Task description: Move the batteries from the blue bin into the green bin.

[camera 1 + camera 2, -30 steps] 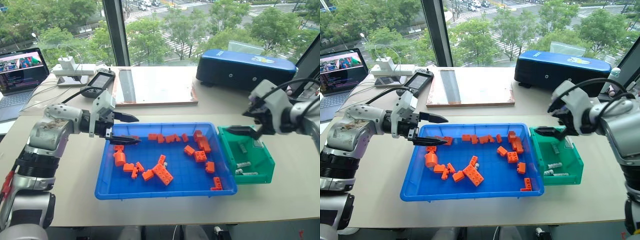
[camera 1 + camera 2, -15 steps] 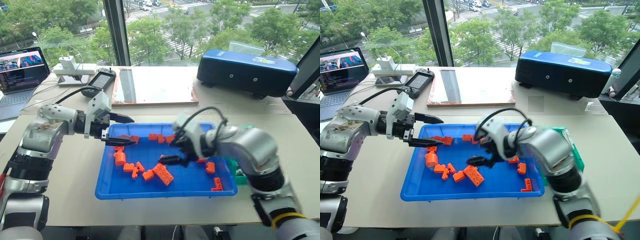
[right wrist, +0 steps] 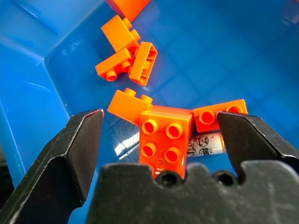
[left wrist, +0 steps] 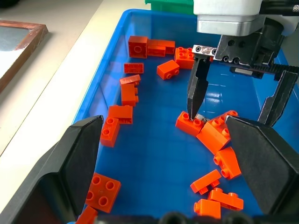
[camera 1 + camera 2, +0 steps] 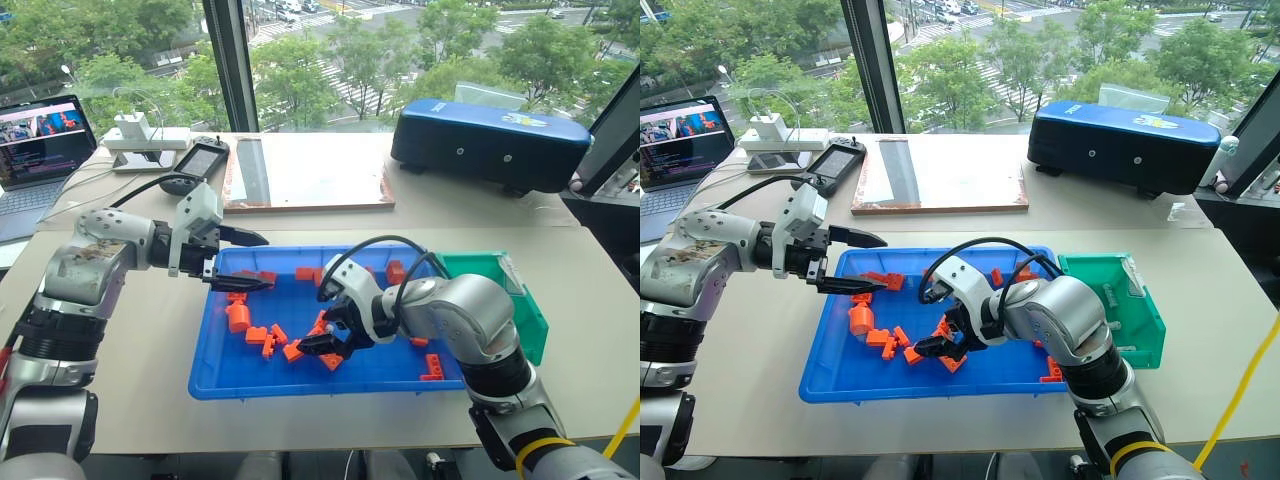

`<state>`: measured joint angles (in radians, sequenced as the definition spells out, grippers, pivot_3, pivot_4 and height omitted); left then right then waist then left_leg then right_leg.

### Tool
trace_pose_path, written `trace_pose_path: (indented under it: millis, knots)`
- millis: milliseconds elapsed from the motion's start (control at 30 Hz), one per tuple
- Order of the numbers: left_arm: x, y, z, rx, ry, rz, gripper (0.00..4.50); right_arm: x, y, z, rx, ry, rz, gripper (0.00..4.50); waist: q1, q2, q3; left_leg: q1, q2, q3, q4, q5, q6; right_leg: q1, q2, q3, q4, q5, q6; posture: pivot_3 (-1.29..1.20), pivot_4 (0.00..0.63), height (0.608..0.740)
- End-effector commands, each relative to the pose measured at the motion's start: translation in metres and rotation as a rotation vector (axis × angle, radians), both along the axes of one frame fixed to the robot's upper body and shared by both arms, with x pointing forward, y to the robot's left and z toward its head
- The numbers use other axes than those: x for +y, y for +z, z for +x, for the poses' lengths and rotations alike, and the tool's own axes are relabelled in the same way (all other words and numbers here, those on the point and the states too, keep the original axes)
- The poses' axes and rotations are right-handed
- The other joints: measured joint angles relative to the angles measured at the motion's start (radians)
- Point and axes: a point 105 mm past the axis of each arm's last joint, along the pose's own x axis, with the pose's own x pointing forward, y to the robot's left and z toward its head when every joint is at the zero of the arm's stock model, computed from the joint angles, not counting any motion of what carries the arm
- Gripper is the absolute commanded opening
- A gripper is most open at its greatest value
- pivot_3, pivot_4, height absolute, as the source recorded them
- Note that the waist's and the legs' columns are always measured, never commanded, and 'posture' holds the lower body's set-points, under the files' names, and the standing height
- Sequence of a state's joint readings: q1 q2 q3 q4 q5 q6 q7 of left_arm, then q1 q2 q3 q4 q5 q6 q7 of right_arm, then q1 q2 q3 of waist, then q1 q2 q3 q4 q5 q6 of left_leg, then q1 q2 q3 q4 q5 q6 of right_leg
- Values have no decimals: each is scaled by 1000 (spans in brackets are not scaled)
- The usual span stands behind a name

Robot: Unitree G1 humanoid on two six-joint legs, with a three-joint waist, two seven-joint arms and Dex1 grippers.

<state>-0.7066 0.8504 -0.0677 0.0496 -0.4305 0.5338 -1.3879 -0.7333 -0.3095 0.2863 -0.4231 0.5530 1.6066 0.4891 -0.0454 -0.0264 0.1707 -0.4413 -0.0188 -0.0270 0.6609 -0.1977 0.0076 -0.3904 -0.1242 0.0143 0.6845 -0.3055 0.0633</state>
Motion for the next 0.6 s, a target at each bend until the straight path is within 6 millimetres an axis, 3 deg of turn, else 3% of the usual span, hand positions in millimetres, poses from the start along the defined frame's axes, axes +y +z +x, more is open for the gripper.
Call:
trace_pose_path:
  millis: [33,167,500,600]
  knots:
    - [-1,10,-3,-31,-19,11,4500,-1,-5,-2,-6,10,-44,4467,0,0,0,0,0,0,0,0,0,0,0,0,0,0,0,0,150,732]
    - [-1,11,-4,-28,-20,13,4500,0,-7,-3,-10,18,-67,3657,0,0,0,0,0,0,0,0,0,0,0,0,0,0,0,0,150,732]
    - [-3,10,-4,-23,-23,20,4500,-1,-3,1,-50,9,-89,187,0,0,0,0,0,0,0,0,0,0,0,0,0,0,0,0,150,732]
    - [-3,10,-4,-24,-25,19,4500,-3,11,7,-87,-6,-61,89,1,0,0,0,0,0,0,0,0,0,0,0,0,0,0,0,150,732]
